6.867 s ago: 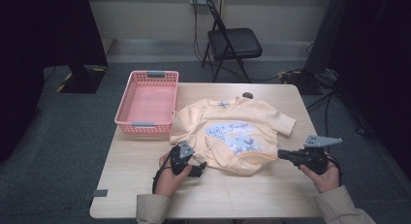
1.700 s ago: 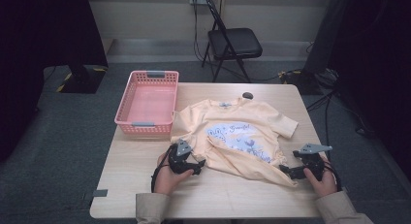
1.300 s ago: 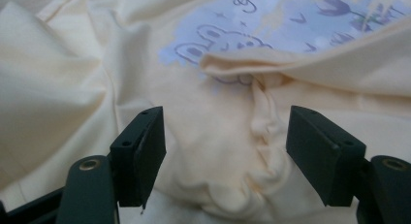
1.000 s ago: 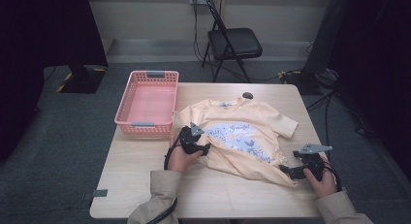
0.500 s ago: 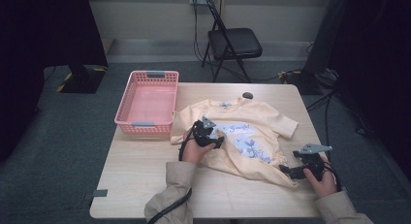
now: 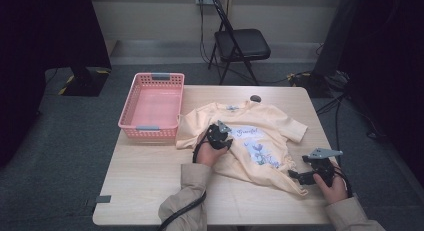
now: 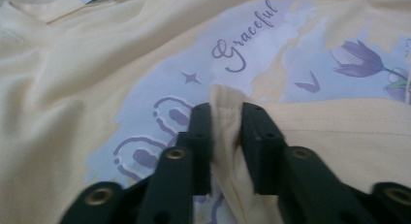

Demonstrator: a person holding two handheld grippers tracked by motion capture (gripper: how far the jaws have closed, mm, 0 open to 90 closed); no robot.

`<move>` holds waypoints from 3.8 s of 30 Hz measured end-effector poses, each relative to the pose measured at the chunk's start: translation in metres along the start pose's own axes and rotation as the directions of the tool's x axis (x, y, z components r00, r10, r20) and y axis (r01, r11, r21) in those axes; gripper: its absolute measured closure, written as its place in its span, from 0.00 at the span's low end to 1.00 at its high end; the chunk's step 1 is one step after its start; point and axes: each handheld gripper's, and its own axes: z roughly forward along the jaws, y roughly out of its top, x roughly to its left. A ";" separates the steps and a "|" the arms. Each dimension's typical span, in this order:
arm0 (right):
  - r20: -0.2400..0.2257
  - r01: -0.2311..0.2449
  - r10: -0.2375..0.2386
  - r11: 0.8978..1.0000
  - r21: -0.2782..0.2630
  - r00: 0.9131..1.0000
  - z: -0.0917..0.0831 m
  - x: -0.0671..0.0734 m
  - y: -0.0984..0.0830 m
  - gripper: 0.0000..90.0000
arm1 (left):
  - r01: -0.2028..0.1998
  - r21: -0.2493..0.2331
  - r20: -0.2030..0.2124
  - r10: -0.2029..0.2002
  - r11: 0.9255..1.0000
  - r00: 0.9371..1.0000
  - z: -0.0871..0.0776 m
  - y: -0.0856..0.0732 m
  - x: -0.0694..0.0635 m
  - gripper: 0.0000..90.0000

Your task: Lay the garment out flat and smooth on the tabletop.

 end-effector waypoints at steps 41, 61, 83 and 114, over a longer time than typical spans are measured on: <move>0.000 0.000 0.000 1.000 0.000 1.000 0.000 0.000 0.000 0.09 | 0.042 -0.130 0.222 -0.012 0.991 0.975 -0.091 -0.028 -0.031 0.96; 0.000 0.000 0.000 1.000 0.000 1.000 0.000 0.000 0.000 0.09 | 0.048 -0.116 0.256 -0.017 0.992 0.966 -0.113 -0.073 -0.033 0.97; -0.001 0.001 -0.001 1.000 0.000 1.000 0.000 0.000 0.000 0.09 | 0.037 -0.064 0.262 -0.019 0.997 0.965 -0.134 -0.105 -0.037 0.96; -0.004 0.002 -0.002 1.000 0.000 1.000 0.000 0.001 0.000 0.09 | 0.112 -0.181 0.260 -0.063 0.977 0.964 -0.140 -0.104 -0.036 0.50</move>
